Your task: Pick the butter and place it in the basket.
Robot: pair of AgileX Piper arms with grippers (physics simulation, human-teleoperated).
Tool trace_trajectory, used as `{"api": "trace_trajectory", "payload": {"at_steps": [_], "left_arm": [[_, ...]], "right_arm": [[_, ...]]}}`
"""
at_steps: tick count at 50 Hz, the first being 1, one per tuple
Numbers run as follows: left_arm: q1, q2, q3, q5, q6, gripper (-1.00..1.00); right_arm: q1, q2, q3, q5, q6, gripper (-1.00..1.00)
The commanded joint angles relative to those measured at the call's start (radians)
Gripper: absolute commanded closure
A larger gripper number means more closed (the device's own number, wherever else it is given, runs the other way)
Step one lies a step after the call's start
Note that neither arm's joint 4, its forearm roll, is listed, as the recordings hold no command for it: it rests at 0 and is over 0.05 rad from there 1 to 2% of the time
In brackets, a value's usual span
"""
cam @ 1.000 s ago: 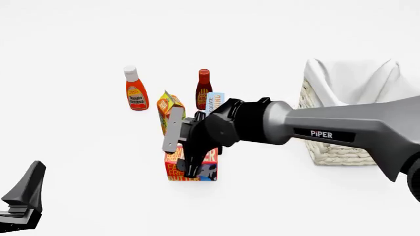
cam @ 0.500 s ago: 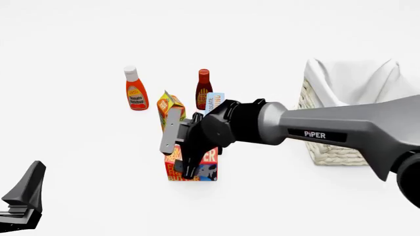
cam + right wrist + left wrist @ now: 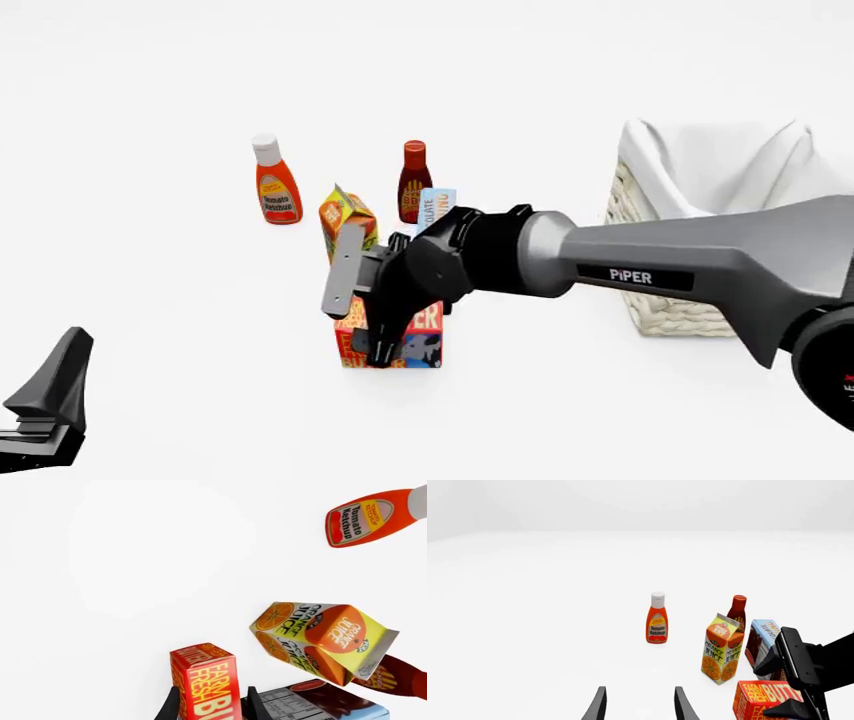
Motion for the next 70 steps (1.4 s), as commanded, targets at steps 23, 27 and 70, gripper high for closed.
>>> {"api": "trace_trajectory", "payload": {"at_steps": [23,27,70], "left_arm": [[0.000,0.000,0.000,0.000,0.000,-1.00],[0.000,0.000,0.000,0.000,0.000,-1.00],[0.000,0.000,0.000,0.000,0.000,-1.00]], "right_arm": [[-0.009,0.028,-0.002,-0.015,-0.006,-1.00],[-0.010,0.030,-0.007,-0.013,-0.004,-1.00],[-0.014,0.093,-0.030,0.001,0.011,-1.00]]}}
